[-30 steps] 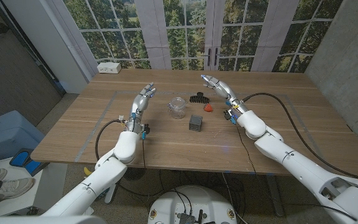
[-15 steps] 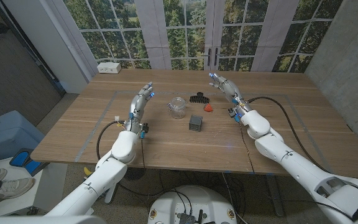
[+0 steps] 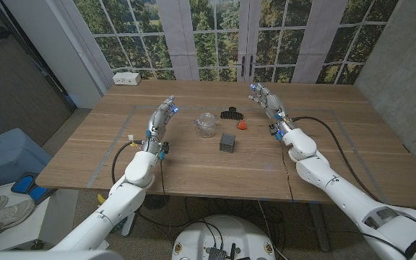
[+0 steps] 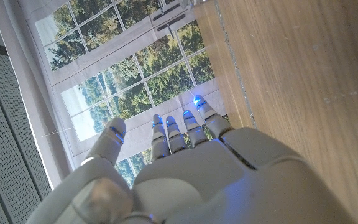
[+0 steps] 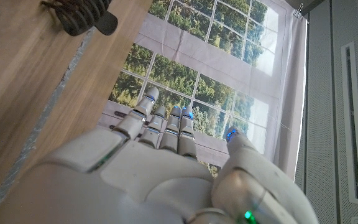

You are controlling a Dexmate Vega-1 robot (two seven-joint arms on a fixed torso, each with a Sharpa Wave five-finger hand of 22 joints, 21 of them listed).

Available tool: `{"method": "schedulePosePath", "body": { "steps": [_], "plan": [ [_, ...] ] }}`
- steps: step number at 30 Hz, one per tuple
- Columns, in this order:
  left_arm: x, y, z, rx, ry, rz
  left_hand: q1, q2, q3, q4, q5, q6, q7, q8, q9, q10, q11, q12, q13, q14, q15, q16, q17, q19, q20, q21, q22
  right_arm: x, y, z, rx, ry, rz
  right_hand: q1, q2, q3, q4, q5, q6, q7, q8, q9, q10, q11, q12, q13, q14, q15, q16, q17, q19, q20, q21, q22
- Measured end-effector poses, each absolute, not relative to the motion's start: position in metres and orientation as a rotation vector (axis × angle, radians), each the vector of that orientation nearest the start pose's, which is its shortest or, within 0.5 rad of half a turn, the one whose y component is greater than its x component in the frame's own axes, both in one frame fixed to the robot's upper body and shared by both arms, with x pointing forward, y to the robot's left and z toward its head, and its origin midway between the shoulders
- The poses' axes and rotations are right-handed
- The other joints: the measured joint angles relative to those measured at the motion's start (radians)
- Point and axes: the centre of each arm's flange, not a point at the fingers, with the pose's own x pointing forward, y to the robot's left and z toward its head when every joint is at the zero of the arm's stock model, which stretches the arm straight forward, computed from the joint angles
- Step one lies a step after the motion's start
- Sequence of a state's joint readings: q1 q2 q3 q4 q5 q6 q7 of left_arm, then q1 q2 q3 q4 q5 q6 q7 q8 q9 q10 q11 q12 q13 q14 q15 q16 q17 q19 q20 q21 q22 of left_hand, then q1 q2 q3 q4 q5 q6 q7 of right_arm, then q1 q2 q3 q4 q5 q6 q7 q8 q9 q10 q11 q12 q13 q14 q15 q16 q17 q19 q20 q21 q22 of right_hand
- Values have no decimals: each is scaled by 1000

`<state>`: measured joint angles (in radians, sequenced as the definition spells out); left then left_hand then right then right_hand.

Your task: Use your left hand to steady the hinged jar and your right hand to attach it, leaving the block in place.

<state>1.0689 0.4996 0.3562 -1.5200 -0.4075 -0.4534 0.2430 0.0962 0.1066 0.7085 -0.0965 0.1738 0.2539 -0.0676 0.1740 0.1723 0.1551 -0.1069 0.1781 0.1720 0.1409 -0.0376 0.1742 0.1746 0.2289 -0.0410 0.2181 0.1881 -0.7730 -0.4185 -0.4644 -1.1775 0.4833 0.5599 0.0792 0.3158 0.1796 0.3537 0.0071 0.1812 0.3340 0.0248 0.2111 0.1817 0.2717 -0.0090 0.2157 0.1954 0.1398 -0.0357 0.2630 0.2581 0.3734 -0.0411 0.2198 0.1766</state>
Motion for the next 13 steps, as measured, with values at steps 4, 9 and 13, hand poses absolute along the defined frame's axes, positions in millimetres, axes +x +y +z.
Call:
{"method": "schedulePosePath", "body": {
  "steps": [4,9,13],
  "plan": [
    [589,261,-65,7,-748,-77,0,0,0,0,0,0,0,0,0,0,0,0,0,0,0,0,0,0,0,0,0,646,-234,-18,-53,-800,299,-11,10,0,0,0,4,4,0,0,5,5,0,0,0,0,3,0,0,0,0,0],
    [591,262,-65,-4,-745,-87,0,0,2,2,0,0,0,0,-5,0,0,0,0,0,0,0,0,0,0,0,0,649,-244,-23,-11,-795,269,-16,5,4,4,0,14,15,0,0,12,12,0,0,13,-2,4,0,9,-2,0,0],
    [594,263,-62,-12,-742,-87,-3,-3,4,4,0,-5,5,0,-5,0,0,0,0,0,0,0,0,0,0,0,0,651,-254,-26,36,-803,237,-16,5,7,1,0,21,14,0,0,16,9,8,0,13,-2,7,0,9,-2,0,0]
  ]
}}
